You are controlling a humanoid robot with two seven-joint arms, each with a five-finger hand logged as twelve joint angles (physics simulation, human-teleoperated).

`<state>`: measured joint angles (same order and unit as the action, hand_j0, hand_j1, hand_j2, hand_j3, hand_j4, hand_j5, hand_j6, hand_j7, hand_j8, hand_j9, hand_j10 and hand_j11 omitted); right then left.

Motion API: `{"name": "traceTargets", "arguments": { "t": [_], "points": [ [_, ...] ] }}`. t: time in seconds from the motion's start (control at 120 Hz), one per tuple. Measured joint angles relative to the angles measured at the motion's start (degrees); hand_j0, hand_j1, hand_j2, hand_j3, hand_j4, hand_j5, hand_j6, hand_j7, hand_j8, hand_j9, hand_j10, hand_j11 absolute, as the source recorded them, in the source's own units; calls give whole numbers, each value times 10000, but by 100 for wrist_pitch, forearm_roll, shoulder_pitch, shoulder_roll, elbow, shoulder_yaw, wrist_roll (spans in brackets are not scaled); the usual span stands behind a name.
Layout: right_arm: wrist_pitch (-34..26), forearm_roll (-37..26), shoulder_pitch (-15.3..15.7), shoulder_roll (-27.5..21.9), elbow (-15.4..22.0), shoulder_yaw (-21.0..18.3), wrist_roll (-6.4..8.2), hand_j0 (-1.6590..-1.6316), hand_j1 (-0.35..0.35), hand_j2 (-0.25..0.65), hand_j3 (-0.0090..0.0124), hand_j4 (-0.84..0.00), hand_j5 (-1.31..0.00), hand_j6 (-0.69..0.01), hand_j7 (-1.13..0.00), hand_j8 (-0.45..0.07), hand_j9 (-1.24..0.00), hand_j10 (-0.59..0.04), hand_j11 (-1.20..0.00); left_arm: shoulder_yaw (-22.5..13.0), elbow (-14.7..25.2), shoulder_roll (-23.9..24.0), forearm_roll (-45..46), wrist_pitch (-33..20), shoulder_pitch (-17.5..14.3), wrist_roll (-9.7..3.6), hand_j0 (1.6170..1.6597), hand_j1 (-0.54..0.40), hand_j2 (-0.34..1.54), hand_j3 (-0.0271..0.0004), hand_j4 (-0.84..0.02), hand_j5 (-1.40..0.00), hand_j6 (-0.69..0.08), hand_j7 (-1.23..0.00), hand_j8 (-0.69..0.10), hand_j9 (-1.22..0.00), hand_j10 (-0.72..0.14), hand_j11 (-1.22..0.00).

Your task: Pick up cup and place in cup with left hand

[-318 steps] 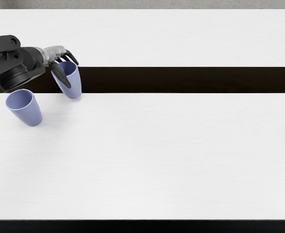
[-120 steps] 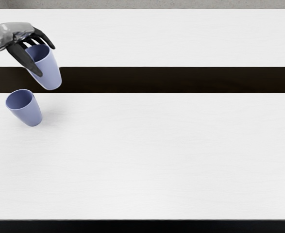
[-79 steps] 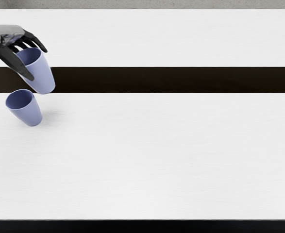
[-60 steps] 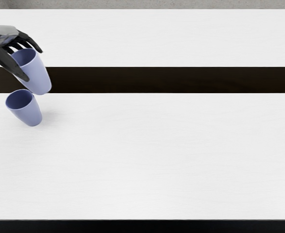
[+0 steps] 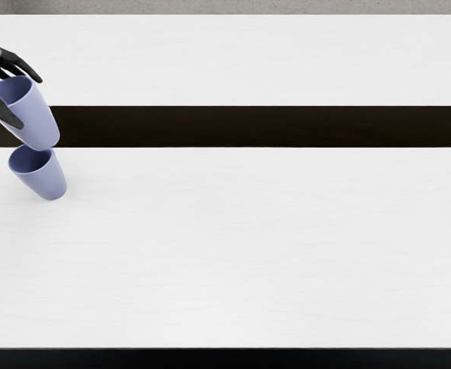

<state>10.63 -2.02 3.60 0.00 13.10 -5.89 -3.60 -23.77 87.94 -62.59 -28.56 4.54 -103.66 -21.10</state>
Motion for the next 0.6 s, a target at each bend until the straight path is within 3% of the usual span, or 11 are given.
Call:
{"name": "traceTargets", "arguments": {
  "t": [0.6],
  "points": [
    [0, 0, 0, 0, 0, 0, 0, -16581, -3309, -31, 0, -148, -195, -147, -195, -148, -195, -148, -195, 0, -34, -363, -410, -5, 128, 0, 16566, -1303, 962, 0, -4333, -5860, -3181, -5805, -2841, -5759, -4112, -5787]
  ]
}}
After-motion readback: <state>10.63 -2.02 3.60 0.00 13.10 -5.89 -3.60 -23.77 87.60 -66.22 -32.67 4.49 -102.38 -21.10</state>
